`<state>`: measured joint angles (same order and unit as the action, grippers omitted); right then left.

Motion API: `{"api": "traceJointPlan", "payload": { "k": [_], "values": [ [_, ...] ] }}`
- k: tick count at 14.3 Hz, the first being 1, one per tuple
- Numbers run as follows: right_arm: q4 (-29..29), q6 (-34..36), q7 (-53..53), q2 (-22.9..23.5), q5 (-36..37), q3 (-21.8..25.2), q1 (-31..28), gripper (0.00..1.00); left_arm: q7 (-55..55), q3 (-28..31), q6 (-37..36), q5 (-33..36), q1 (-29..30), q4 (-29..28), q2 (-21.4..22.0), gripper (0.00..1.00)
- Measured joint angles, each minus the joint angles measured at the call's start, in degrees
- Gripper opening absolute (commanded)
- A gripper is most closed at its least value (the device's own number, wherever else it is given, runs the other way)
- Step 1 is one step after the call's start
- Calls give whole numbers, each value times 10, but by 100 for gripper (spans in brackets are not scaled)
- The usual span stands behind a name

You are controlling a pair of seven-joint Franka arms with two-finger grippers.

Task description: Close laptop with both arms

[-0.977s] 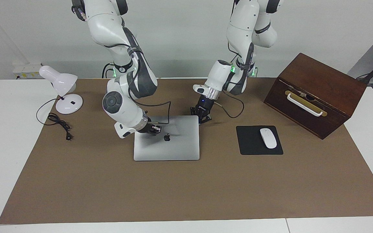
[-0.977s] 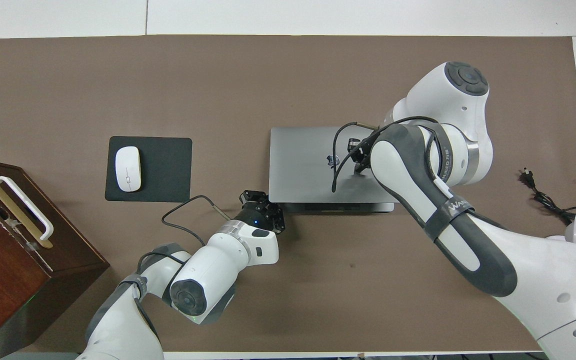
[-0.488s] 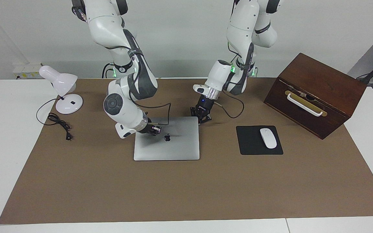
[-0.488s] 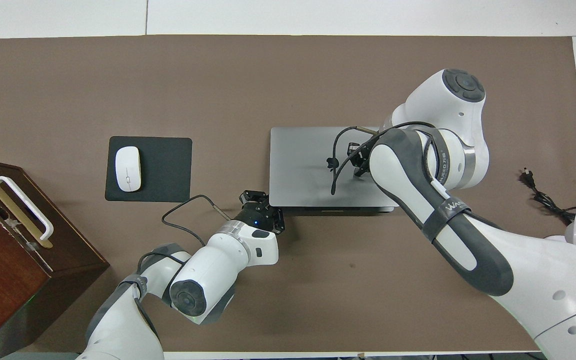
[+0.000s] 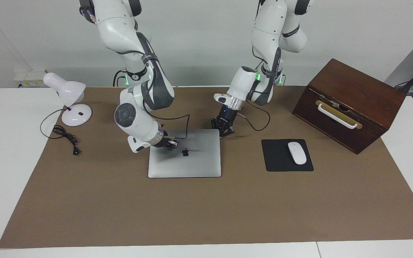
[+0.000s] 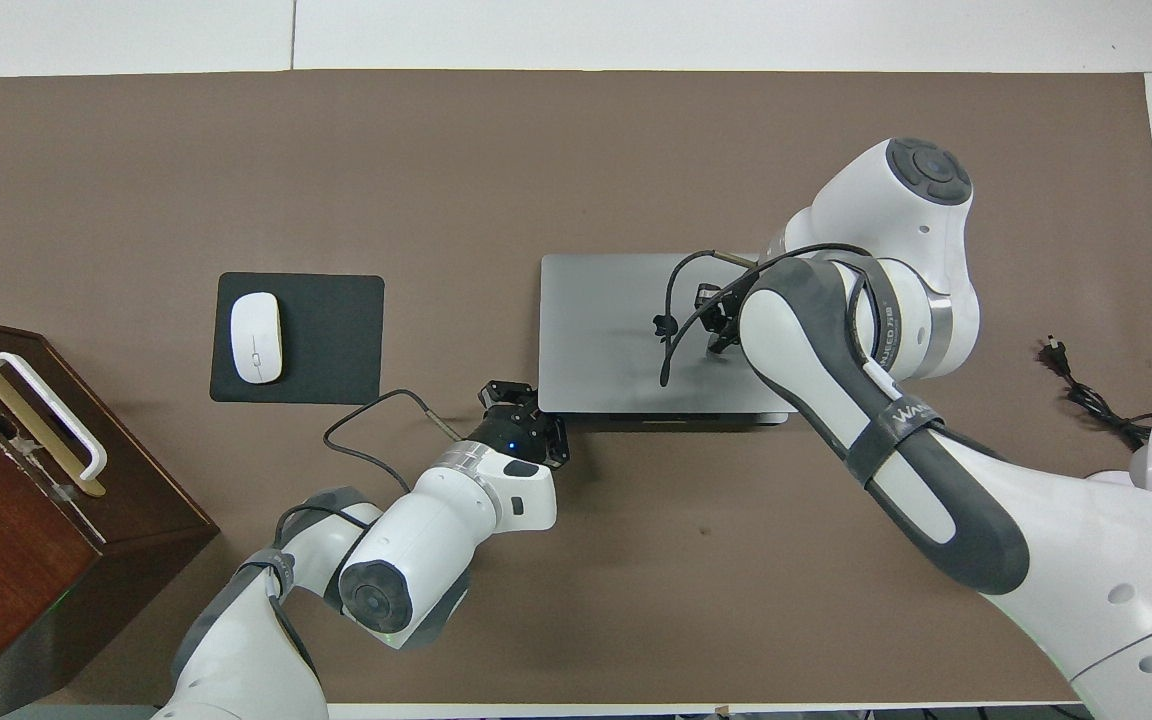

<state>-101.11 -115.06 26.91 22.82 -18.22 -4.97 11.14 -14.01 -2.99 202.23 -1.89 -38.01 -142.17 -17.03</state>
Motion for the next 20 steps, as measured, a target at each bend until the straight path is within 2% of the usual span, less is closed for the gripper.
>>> {"api": "traceJointPlan", "payload": {
  "k": [8,14,17,20],
  "values": [
    [11,-16,13,-31,-5,7,-9,0,0,0,6,0,2,-3,0,0],
    [62,-124,-6,-59,4,14,-82,0,36,0,6,0,2,-3,0,0],
    [92,-149,-96,-59,40,17,-115,13,56,0,6,0,2,-3,0,0],
    [126,-115,-189,-59,103,18,-143,28,67,1,6,0,2,-3,0,0]
  ]
}}
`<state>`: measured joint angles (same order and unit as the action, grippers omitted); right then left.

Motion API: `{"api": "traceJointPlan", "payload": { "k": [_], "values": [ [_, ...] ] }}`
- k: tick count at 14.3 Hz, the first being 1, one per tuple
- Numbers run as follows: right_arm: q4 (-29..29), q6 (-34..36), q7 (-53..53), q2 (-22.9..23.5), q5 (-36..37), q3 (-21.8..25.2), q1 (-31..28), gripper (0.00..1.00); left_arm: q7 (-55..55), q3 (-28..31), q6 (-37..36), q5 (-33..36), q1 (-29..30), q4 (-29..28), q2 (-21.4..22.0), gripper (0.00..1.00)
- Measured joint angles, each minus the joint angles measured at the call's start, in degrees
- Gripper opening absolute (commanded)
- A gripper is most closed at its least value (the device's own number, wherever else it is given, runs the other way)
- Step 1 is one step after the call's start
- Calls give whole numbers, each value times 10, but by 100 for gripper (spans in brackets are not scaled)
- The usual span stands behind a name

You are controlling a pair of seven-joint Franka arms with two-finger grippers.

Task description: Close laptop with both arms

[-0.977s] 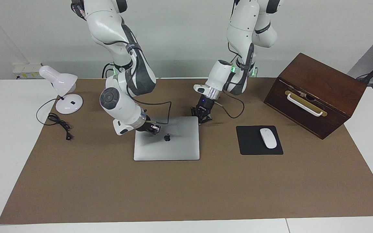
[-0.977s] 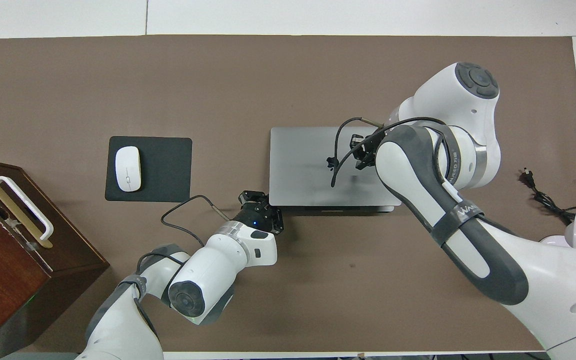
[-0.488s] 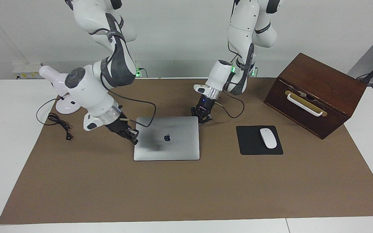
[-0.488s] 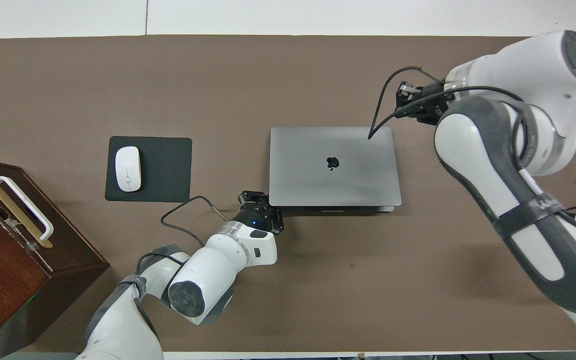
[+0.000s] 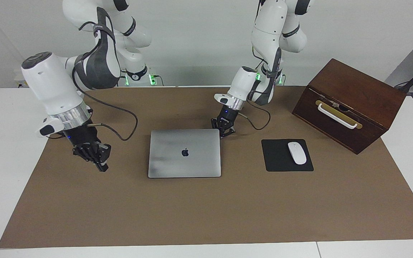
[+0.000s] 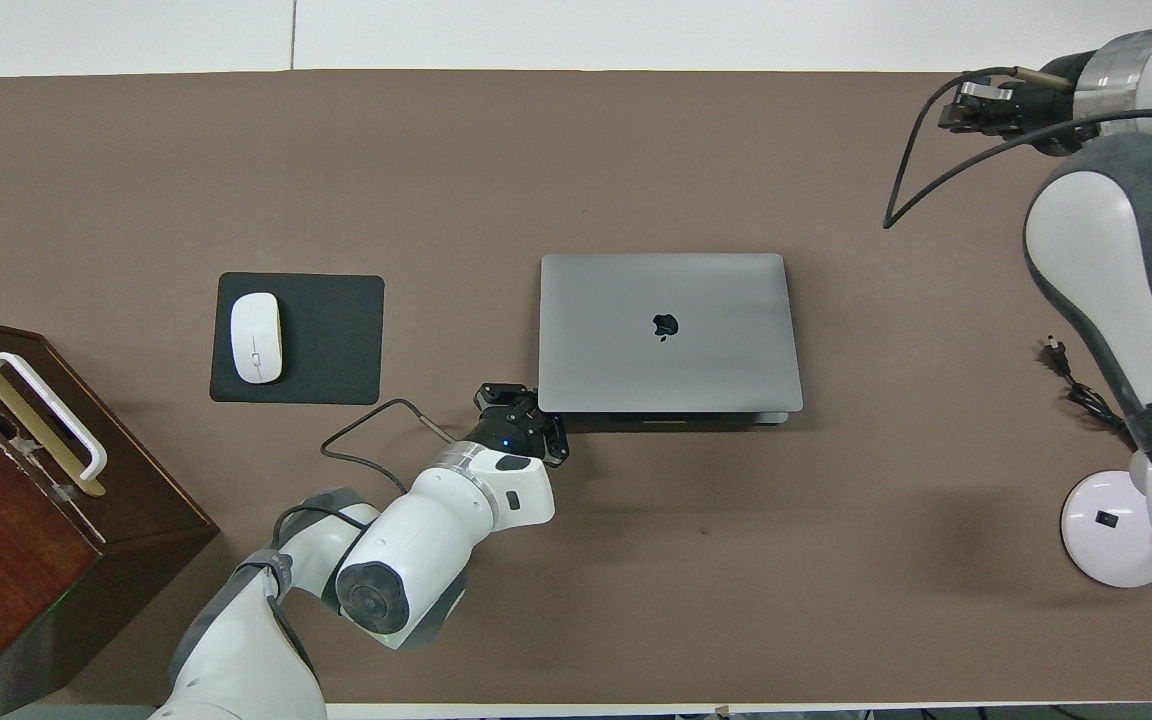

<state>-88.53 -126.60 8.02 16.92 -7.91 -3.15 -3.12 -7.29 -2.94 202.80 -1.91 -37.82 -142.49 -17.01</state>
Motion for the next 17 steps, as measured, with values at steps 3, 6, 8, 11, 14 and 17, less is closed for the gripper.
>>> {"api": "traceJointPlan", "payload": {
  "k": [3,6,8,11,14,17],
  "values": [
    [37,98,-43,-1,40,1,-13,43,3,0,0,0,0,0,0,0],
    [53,196,-50,-13,69,0,-13,46,6,0,-2,0,0,0,1,0],
    [55,255,-48,-29,72,0,-12,55,8,0,-6,0,0,0,3,0],
    [54,315,-22,-57,72,1,-16,57,9,4,-65,-1,2,0,26,0],
    [30,326,34,-84,72,-3,-16,62,9,5,-166,-1,14,-2,76,0],
    [-2,312,59,-105,72,-9,-15,70,9,6,-239,-1,19,-4,122,0]
  ]
}}
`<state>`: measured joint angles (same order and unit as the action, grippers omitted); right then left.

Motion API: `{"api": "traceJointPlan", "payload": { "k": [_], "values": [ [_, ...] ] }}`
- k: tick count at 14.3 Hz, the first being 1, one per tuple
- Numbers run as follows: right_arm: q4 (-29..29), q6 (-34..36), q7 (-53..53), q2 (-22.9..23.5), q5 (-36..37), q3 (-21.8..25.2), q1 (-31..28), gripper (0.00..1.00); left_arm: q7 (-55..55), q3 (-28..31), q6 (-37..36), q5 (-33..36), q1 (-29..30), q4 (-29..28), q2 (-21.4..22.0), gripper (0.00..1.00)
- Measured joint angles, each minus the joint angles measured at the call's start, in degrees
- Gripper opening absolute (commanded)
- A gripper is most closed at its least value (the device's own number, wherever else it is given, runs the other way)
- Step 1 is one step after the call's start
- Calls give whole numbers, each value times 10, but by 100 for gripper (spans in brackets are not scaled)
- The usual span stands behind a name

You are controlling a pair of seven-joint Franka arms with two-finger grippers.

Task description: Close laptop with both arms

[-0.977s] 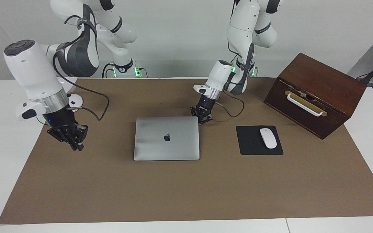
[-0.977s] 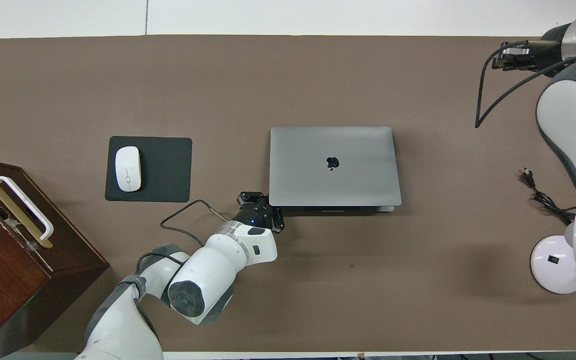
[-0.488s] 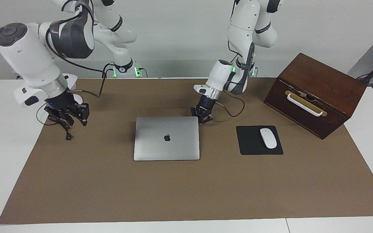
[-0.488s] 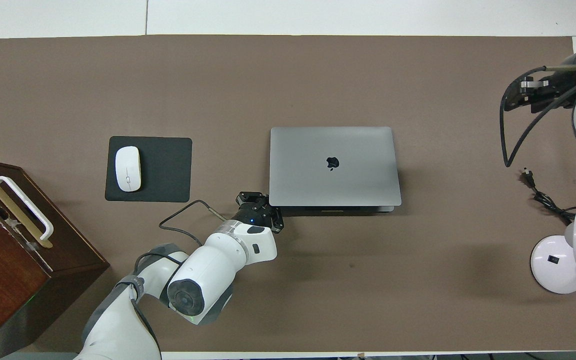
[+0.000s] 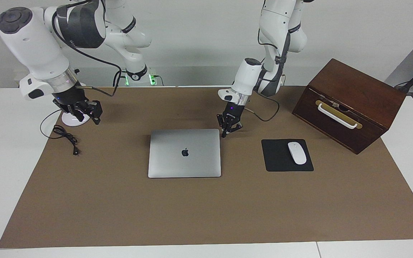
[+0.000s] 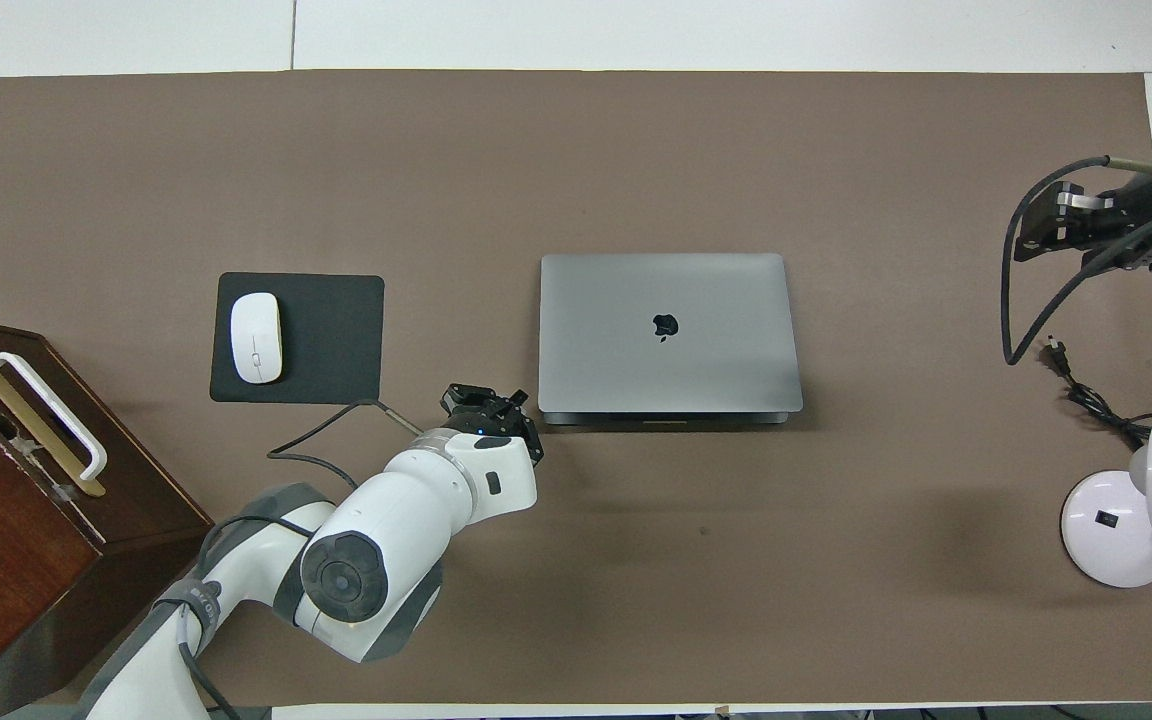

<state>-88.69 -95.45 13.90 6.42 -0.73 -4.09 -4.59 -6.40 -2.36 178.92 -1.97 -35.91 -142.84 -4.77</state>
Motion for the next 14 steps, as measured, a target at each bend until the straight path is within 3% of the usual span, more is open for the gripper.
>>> {"api": "traceJointPlan", "payload": {
  "k": [2,3,4,5,10,14],
  "values": [
    [-32,-20,0,-24,0,0,0,71,0,0,-46,0,9,0,24,0],
    [-41,-21,0,-36,0,0,0,77,0,1,-68,0,14,0,35,0],
    [-47,-21,0,-49,0,0,0,91,0,1,-87,0,20,0,45,0],
    [-51,-21,0,-59,0,0,0,97,0,1,-103,0,24,0,54,0],
    [-53,-18,-3,-87,0,2,-2,100,-27,5,-154,0,57,3,71,0],
    [-33,13,-9,-91,1,4,-3,100,-50,6,-248,0,87,34,93,0]
  ]
}}
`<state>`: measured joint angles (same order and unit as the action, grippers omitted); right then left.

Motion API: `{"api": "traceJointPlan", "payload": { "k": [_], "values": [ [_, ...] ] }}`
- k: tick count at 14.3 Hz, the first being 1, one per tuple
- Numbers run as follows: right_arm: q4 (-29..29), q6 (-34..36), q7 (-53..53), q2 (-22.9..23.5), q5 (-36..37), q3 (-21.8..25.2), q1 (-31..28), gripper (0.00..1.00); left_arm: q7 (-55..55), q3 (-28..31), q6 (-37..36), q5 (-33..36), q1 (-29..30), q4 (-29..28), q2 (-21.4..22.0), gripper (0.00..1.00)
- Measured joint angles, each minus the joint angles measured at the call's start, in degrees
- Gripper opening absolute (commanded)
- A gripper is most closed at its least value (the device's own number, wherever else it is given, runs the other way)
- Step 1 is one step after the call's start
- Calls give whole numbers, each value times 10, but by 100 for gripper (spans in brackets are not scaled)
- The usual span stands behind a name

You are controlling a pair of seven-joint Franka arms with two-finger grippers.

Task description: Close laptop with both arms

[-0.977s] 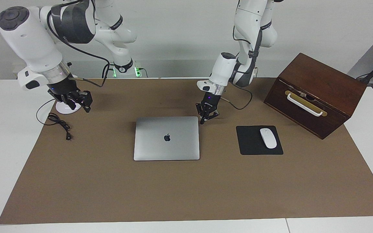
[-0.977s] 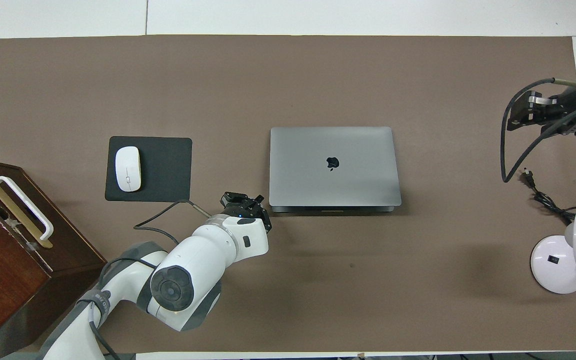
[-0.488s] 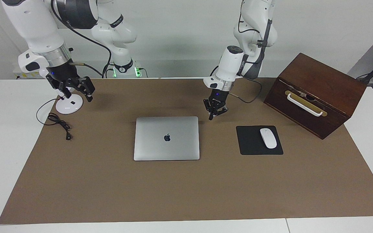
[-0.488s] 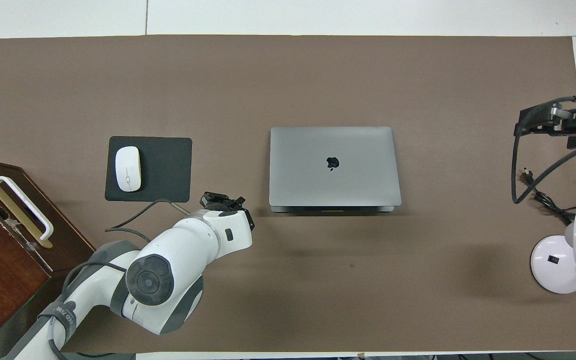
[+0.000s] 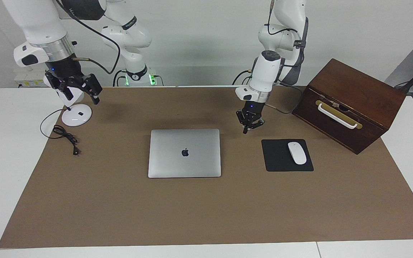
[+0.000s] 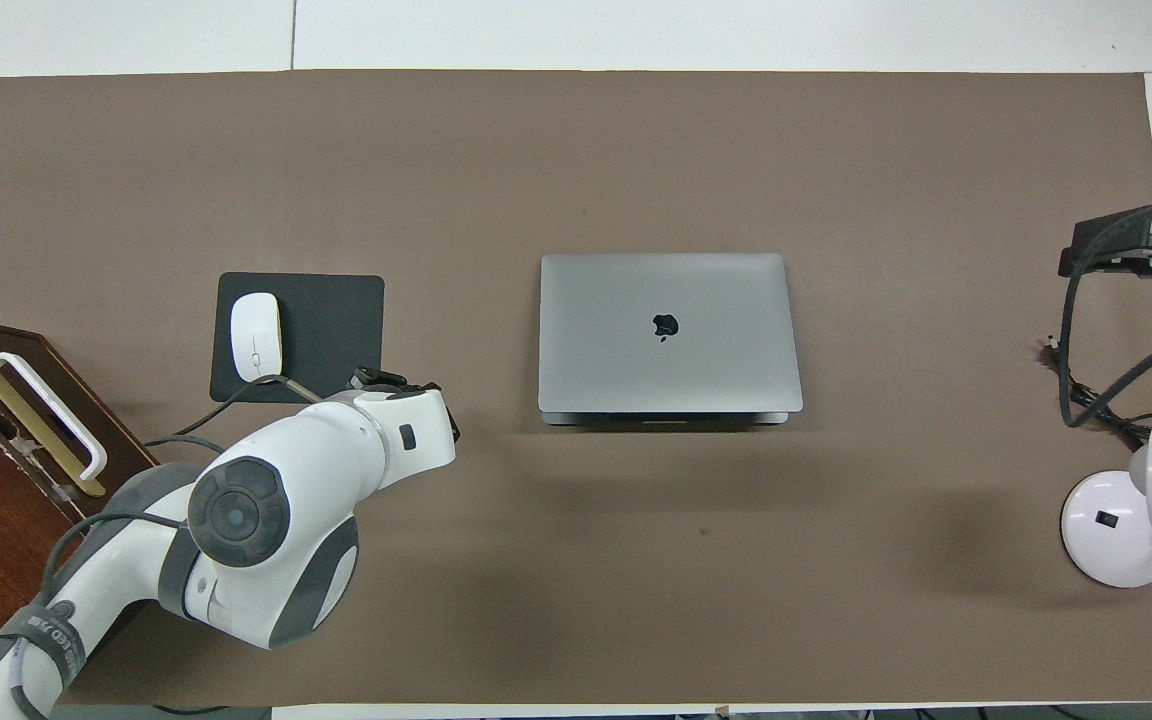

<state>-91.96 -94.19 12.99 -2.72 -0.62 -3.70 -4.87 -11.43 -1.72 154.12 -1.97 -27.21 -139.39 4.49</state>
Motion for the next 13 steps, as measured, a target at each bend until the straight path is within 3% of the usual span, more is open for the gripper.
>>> {"api": "traceJointPlan", "payload": {
  "k": [4,5,6,7,8,13],
  "values": [
    [9,22,-60,0,18,5,0,100,-1,1,-99,0,36,44,23,2],
    [9,22,-79,0,25,5,-1,100,-2,2,-124,0,48,55,30,9],
    [9,22,-91,0,28,5,-1,100,-3,2,-149,0,61,68,36,32],
    [10,22,-99,0,28,5,-1,100,-5,2,-177,0,72,81,43,83],
    [11,22,-102,0,28,5,-1,100,-6,3,-204,0,81,95,47,100],
    [20,22,-103,-1,28,3,0,100,-6,3,-257,0,125,127,58,100]
  ]
}}
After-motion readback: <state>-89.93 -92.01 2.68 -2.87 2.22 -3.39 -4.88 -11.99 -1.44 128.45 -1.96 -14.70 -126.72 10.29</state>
